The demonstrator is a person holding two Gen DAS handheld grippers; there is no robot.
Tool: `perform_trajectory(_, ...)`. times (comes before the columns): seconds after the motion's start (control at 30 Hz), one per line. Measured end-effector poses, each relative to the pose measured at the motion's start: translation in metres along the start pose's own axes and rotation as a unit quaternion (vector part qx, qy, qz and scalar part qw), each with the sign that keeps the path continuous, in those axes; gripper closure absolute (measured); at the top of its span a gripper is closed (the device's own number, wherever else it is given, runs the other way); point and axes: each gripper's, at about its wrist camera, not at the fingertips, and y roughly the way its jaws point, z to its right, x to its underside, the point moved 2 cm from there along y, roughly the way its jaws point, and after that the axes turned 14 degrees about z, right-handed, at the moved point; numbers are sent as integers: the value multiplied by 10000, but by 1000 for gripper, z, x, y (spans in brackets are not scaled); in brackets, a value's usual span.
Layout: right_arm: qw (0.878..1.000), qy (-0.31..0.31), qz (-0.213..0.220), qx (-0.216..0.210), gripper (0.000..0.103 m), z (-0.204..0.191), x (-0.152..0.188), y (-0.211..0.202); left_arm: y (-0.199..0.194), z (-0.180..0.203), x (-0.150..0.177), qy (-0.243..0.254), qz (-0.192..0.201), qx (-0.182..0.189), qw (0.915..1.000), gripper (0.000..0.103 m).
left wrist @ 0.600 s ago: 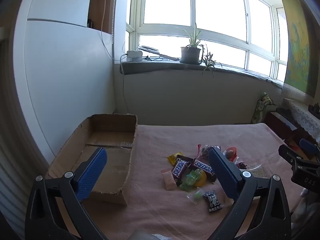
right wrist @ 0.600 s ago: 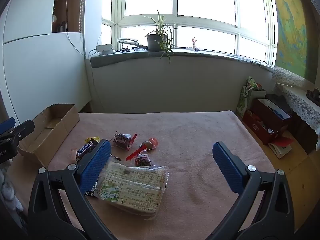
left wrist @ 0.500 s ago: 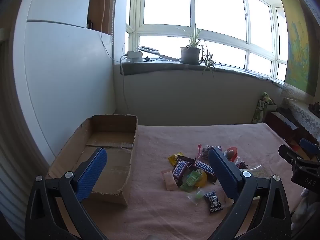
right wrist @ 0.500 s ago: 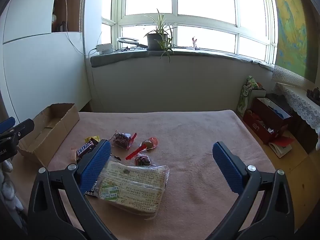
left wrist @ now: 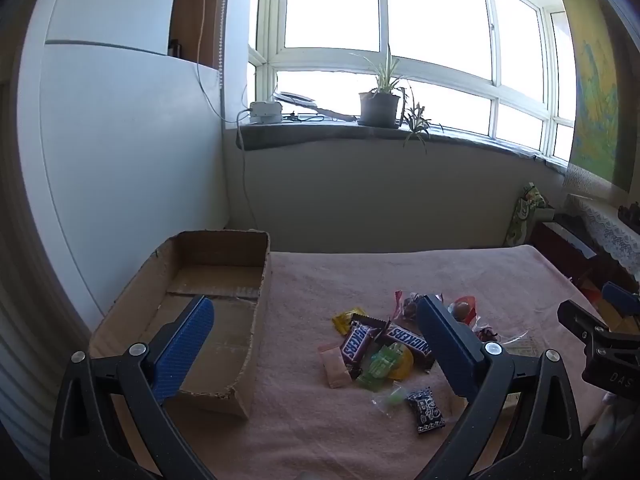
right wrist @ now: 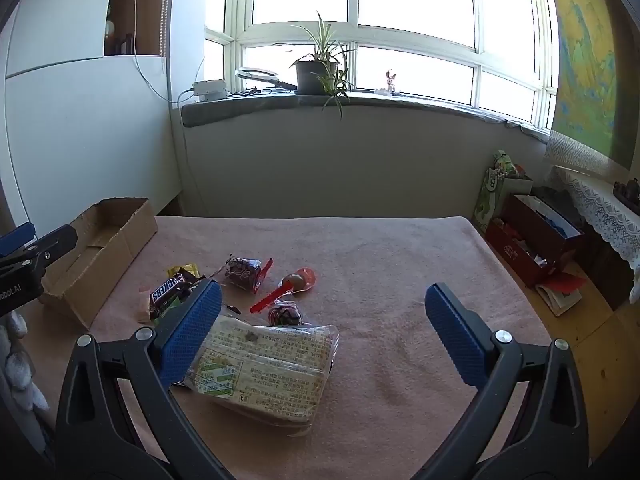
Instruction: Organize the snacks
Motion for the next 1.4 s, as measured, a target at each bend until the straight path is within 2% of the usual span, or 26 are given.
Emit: perform_trajectory(1.4,10000,3,-59,-42,0,1,3,1,-2,-3,1,-15,9,-43,10000,2)
